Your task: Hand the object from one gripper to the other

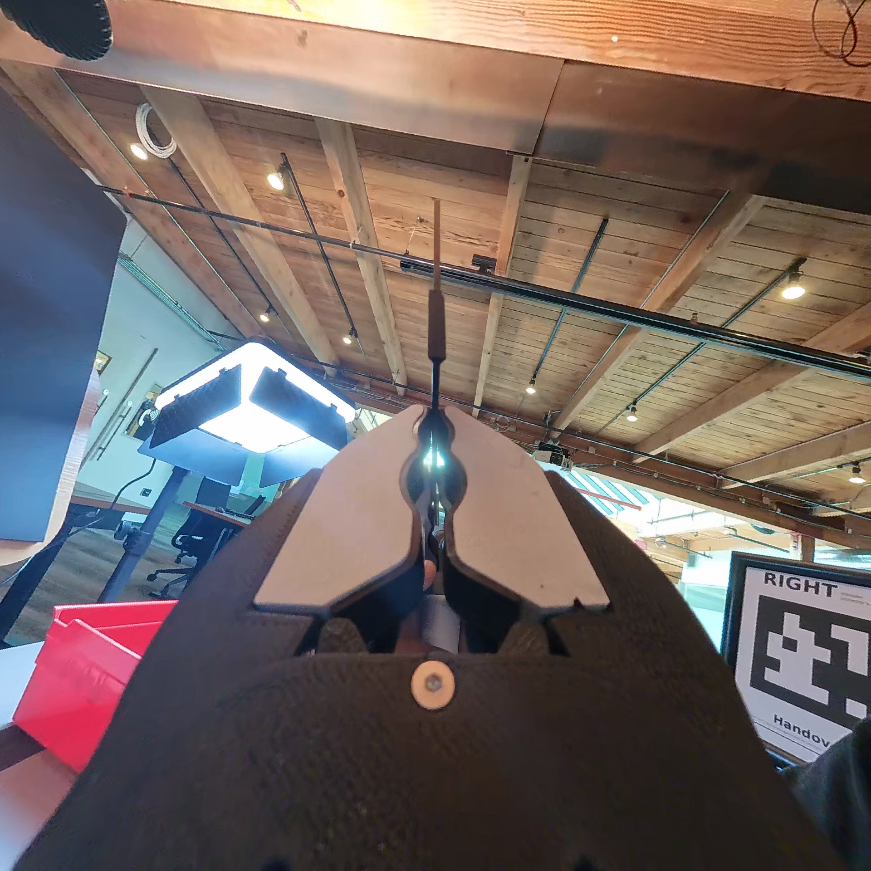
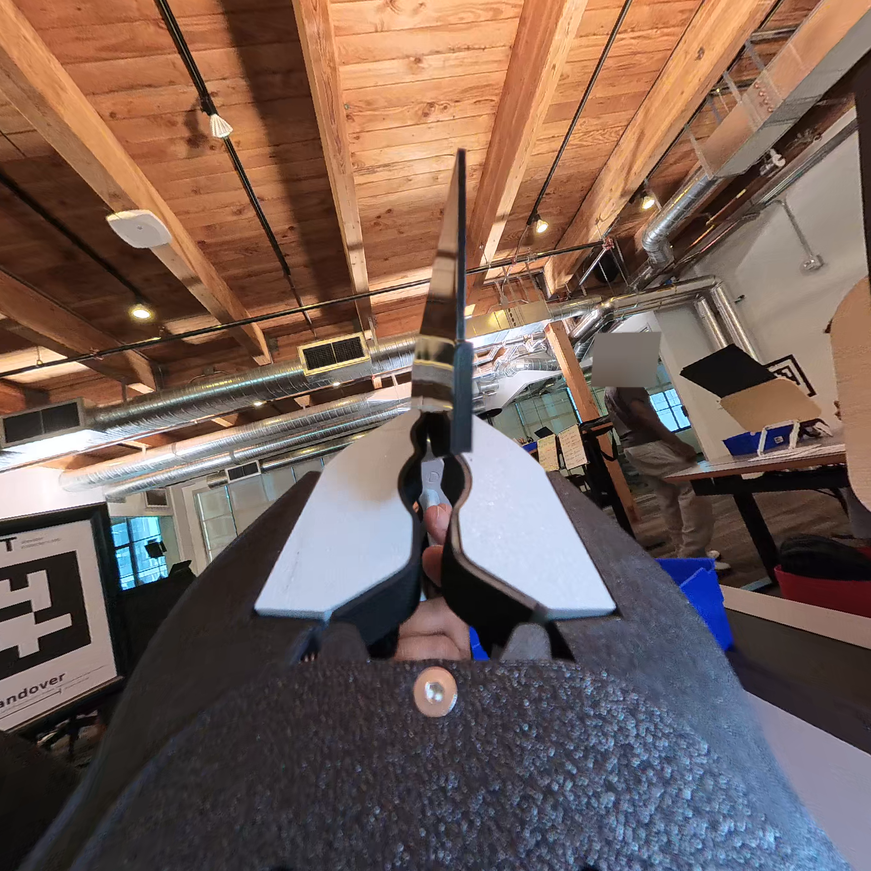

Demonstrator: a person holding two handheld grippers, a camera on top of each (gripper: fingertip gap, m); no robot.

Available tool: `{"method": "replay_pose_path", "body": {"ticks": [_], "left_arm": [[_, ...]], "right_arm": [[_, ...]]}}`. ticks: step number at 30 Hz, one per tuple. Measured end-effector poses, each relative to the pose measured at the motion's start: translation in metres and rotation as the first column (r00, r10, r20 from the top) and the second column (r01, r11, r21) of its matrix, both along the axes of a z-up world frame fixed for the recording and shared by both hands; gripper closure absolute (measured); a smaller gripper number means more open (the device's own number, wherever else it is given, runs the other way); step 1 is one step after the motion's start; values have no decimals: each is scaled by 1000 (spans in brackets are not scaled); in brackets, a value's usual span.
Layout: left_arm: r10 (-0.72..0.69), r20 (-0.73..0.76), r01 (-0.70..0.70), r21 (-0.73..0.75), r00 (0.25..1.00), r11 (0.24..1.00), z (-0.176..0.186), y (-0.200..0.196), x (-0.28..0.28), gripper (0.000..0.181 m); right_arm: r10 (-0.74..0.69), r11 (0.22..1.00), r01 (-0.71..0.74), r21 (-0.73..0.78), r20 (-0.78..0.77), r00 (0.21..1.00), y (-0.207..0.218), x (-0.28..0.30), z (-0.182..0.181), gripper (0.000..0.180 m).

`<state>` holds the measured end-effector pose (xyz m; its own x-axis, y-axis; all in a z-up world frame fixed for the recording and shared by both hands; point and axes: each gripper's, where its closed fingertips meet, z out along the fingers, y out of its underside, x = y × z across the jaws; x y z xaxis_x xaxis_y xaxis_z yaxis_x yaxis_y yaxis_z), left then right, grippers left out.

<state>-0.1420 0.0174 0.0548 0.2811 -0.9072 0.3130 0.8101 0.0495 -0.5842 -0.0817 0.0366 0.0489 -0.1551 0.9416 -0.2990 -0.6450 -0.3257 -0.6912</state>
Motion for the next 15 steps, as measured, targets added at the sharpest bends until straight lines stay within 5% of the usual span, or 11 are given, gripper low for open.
{"method": "replay_pose_path", "body": {"ticks": [10,15], "left_arm": [[-44,-35,44,11,998,999,-4,-6,31,162],[-35,-48,33,-42,998,999,-13,3,29,180]], "right_arm": [[63,997,-64,-34,-41,997,-6,0,0,178],[64,997,-65,-45,-25,998,-6,-6,-6,178]]}}
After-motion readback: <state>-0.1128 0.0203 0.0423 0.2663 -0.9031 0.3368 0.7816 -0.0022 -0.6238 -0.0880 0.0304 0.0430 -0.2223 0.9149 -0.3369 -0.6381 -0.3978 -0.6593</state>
